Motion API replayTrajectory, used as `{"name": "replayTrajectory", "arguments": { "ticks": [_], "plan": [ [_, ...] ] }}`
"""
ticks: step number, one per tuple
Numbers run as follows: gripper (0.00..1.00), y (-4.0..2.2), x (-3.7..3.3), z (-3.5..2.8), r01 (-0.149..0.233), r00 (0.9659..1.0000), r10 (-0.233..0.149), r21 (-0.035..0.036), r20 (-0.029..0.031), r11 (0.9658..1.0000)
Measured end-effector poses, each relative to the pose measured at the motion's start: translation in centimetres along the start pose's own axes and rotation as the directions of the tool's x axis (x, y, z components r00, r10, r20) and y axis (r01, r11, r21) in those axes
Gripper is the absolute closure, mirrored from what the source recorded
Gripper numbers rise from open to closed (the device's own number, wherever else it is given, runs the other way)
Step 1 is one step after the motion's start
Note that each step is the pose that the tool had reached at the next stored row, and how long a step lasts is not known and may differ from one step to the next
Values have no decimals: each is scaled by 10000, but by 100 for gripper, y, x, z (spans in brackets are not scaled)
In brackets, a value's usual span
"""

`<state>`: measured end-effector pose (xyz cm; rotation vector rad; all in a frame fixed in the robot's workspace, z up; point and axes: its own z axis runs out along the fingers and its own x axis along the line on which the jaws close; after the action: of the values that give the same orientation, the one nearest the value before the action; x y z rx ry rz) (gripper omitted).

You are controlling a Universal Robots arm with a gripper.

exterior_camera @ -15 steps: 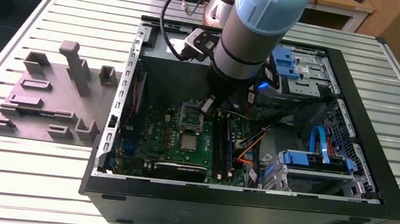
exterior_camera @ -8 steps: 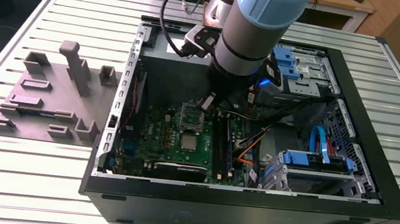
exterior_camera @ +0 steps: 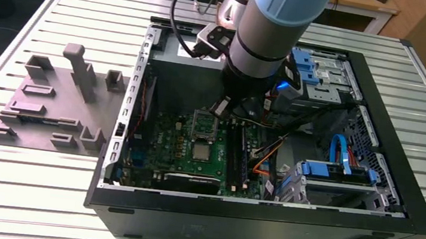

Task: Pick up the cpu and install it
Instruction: 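Close the cpu cover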

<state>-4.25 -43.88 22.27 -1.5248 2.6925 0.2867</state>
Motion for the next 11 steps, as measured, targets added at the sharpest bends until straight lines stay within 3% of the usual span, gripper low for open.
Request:
{"name": "replayTrajectory", "arguments": {
  "ticks": [4, 9, 11],
  "plan": [
    [90, 6, 0, -17, -3, 10000, 3, 25, -39, 10000],
    [90, 13, 3, -27, -15, 9997, 18, 142, -235, 9999],
    [90, 16, 3, -35, -15, 9996, 20, 160, -265, 9999]
  ]
}}
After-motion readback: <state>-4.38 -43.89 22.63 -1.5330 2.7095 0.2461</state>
